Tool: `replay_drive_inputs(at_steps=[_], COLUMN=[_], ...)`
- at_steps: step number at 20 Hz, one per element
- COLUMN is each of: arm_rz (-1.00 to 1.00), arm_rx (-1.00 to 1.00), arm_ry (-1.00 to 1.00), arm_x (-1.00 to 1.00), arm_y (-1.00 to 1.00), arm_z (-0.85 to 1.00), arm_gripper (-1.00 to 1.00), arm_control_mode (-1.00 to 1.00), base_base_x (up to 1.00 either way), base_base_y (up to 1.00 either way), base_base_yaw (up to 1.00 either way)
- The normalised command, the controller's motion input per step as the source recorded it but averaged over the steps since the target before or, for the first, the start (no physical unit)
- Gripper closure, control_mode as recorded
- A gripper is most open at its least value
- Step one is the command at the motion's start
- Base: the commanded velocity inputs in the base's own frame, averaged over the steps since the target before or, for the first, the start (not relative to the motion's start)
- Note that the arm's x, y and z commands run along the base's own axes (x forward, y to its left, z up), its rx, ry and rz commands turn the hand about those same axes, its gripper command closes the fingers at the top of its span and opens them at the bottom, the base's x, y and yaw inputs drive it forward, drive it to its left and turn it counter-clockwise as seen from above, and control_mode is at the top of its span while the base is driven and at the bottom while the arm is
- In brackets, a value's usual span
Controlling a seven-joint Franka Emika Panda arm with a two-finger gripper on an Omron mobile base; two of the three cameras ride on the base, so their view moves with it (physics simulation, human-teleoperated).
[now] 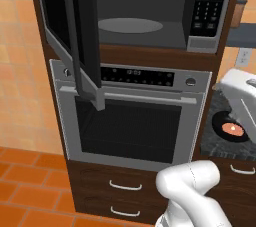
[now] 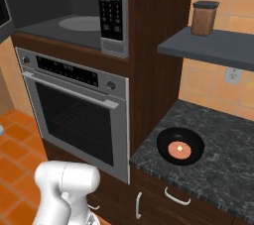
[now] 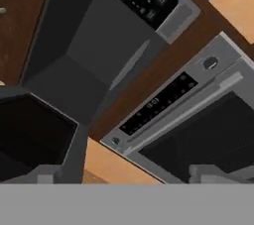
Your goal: Open the microwave, place the bowl with waffle inside the microwave, then close the microwave door and turn it on.
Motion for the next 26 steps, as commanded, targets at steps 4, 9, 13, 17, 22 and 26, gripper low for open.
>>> replay_drive_inputs(at_steps=[4,9,13,17,22,26], arm_rz=[0.42,0.42,0.41,0.39,0.32,0.19], arm_rx=[0.57,0.35,0.12,0.09,0.11,0.0], arm_ry=[0.32,0.25,0.16,-0.01,-0.11,-0.02], arm_x=[0.58,0.77,0.49,0.39,0.52,0.45], arm_y=[-0.08,0.21,0.76,0.86,0.57,0.54], arm_z=[0.58,0.11,-0.4,-0.39,0.08,0.21], arm_gripper=[-1.0,-1.0,-1.0,-1.0,-1.0,-1.0], arm_control_mode=[-1.0,-1.0,-1.0,-1.0,-1.0,-1.0], base_base_x=[0.0,0.0,0.0,0.0,0.0,0.0], base_base_y=[0.0,0.0,0.0,0.0,0.0,0.0], base_base_yaw=[0.0,0.0,0.0,0.0,0.0,0.0])
